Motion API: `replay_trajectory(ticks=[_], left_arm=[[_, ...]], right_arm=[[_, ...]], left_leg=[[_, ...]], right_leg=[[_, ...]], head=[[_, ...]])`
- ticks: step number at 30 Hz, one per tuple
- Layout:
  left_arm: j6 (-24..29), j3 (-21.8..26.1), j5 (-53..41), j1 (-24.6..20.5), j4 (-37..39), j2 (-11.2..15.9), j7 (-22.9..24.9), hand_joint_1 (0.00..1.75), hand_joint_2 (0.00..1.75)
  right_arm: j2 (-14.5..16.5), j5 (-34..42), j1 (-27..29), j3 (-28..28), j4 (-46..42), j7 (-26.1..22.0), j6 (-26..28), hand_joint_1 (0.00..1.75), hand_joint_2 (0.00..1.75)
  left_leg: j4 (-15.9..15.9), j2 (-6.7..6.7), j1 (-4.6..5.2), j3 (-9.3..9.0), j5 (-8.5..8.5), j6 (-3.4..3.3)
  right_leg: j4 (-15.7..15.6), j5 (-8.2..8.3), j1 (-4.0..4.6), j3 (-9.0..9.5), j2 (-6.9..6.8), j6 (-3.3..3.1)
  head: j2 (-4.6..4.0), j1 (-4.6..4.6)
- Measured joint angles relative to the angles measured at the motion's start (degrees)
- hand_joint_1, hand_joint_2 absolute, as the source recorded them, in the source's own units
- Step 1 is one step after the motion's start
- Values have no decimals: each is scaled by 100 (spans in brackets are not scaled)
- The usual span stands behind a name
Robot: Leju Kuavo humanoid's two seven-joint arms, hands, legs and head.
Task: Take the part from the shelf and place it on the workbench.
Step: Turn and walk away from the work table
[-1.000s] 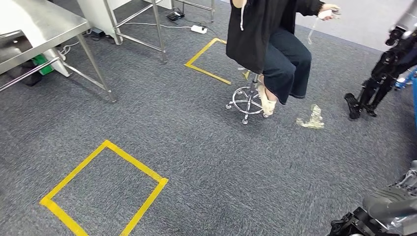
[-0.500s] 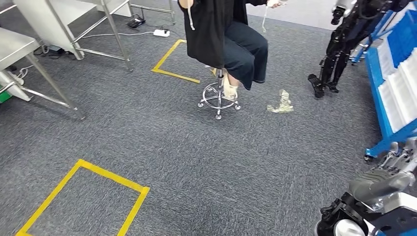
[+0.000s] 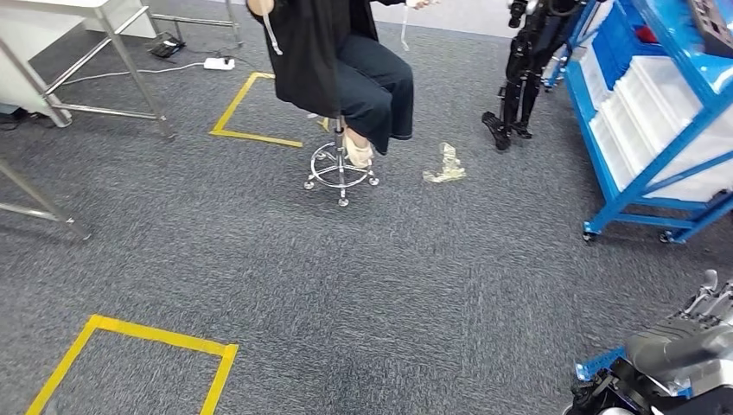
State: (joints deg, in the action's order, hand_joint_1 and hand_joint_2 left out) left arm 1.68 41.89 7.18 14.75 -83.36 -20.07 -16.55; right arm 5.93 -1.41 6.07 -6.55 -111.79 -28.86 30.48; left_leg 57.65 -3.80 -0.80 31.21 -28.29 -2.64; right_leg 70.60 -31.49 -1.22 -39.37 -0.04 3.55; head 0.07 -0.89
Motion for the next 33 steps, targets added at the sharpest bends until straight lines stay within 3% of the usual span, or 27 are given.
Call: replay_trajectory(ticks=[2,4,6,7,9,11,12,13,14,15,17,18,20,22,24,26,28,29,30,31,33], left_arm=[[-45,7,-43,-47,4,-1,1,0,0],[-68,27,-68,-73,5,0,4,0,0],[-113,49,-114,-107,7,-3,15,0,0],[-149,60,-149,-126,8,-5,26,0,0],[-222,93,-226,-151,11,-8,53,0,0],[-294,145,-290,-158,25,-8,84,0,0],[-343,176,-326,-162,37,-8,96,0,0],[-397,206,-370,-172,48,-8,104,0,0],[-456,230,-419,-186,58,-8,106,0,0],[-520,248,-474,-209,68,-7,107,0,0],[-635,275,-575,-281,90,-3,108,0,0],[-689,290,-621,-324,107,-3,109,0,0],[-773,317,-697,-405,149,-5,105,0,0],[-819,332,-756,-493,200,-8,100,0,0],[-850,353,-785,-567,247,-4,89,0,0],[-874,381,-793,-589,293,2,82,0,0],[-880,405,-797,-591,346,4,83,0,0],[-880,411,-798,-596,370,4,83,0,0],[-880,415,-798,-604,388,4,83,0,0],[-881,416,-799,-615,403,4,83,0,0],[-882,420,-799,-636,425,5,83,0,0]], right_arm=[[46,-5,32,-58,-77,3,-8,0,0],[90,-6,59,-102,-138,3,-14,0,0],[127,-7,113,-155,-198,3,-31,0,0],[149,-8,149,-186,-238,3,-48,0,0],[198,-9,203,-241,-322,1,-85,0,0],[263,-1,260,-277,-384,-2,-101,0,0],[297,9,301,-298,-411,-3,-102,0,0],[331,21,348,-333,-447,-3,-104,0,0],[363,30,393,-378,-485,-4,-109,0,0],[395,37,430,-429,-526,-4,-117,0,0],[462,46,483,-533,-602,-9,-145,0,0],[493,51,499,-583,-635,-18,-158,0,0],[554,51,523,-670,-695,-45,-171,0,0],[607,32,560,-728,-753,-69,-172,0,0],[646,9,578,-762,-798,-84,-171,0,0],[669,-3,575,-778,-817,-87,-168,0,0],[690,-5,585,-795,-819,-87,-162,0,0],[699,-5,592,-807,-819,-87,-160,0,0],[706,-5,595,-819,-819,-87,-158,0,0],[710,-6,597,-825,-820,-87,-158,0,0],[718,-8,596,-830,-828,-86,-158,0,0]], left_leg=[[6,-132,17,-31,-29,45],[9,-246,47,-77,-63,112],[-16,-370,47,-133,-80,176],[-8,-363,28,-150,-108,211],[263,-101,-7,-62,-334,266],[985,264,-26,263,-731,276],[1356,349,-27,449,-878,275],[1577,381,-28,577,-913,272],[1606,394,-29,621,-839,266],[1408,413,-34,557,-657,258],[690,601,-57,265,-231,242],[383,711,-69,140,-100,237],[143,812,-54,58,-51,211],[106,674,-31,59,-23,136],[51,523,-27,43,20,37],[26,368,-10,43,33,-18],[28,203,7,59,32,-25],[28,124,10,63,31,-24],[29,50,11,62,28,-20],[29,-18,11,56,24,-13],[34,-130,33,28,0,27]], right_leg=[[-835,268,-1,487,-279,70],[-1249,409,32,719,-463,20],[-1267,442,62,695,-363,-75],[-1282,454,37,698,-295,-115],[-1313,489,-16,723,-150,-208],[-1315,508,-16,722,-5,-272],[-1314,510,-1,720,72,-286],[-1312,511,13,722,156,-291],[-1309,510,21,727,236,-291],[-1303,509,26,734,314,-290],[-1277,504,38,733,465,-281],[-1259,501,50,713,539,-264],[-1243,516,61,647,666,-202],[-1242,544,41,573,742,-130],[-1012,426,49,428,497,-117],[-354,111,58,110,164,-156],[318,-142,48,-210,82,-150],[398,-154,41,-235,68,-115],[237,-83,35,-135,43,-65],[-133,44,28,78,-16,-14],[-952,289,38,544,-291,25]], head=[[0,0],[0,17],[0,29],[0,33],[0,54],[0,82],[0,88],[0,90],[0,90],[0,90],[1,91],[1,86],[1,79],[1,76],[1,55],[0,29],[0,20],[0,19],[0,17],[1,17],[1,16]])
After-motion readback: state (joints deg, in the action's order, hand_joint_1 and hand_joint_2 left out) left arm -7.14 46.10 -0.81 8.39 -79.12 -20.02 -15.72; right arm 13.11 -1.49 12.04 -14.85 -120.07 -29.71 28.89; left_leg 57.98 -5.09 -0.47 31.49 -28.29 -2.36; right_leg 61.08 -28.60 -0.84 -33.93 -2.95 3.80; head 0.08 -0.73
